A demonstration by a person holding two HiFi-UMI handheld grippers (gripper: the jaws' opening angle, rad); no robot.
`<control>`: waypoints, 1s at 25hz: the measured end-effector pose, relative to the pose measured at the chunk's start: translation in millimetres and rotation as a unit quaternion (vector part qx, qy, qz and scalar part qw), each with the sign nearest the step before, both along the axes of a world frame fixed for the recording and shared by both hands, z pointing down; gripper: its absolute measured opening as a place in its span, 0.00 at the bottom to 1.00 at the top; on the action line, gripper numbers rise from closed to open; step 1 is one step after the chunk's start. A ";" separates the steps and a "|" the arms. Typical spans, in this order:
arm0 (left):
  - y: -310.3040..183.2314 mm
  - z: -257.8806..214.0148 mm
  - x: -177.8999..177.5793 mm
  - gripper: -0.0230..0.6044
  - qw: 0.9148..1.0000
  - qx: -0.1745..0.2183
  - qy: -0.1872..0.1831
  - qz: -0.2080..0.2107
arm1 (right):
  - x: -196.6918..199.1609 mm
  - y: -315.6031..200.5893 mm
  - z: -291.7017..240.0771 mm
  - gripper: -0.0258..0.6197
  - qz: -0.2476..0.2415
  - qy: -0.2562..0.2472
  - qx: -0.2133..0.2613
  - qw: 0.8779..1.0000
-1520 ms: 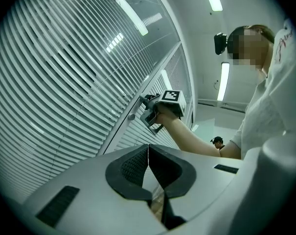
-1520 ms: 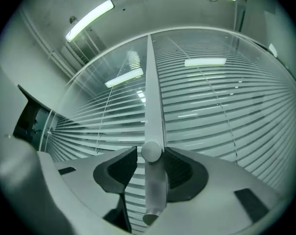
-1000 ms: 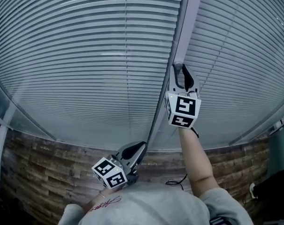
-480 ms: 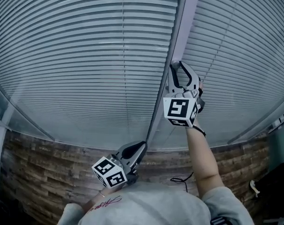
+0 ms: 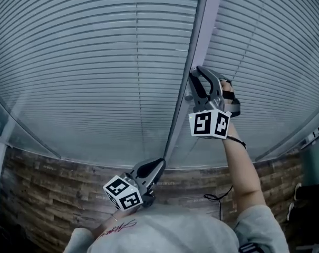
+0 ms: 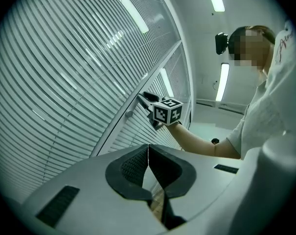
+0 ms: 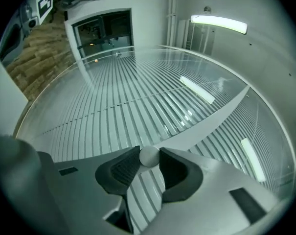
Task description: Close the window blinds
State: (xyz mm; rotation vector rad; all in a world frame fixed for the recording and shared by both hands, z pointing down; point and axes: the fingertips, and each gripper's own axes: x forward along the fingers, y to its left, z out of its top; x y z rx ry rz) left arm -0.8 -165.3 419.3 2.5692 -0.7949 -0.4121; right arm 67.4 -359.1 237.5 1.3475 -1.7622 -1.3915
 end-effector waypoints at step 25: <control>1.6 0.1 1.1 0.07 1.000 -0.005 0.006 -0.007 | 10.8 8.1 -5.9 0.26 -0.072 -0.390 -0.117 0.911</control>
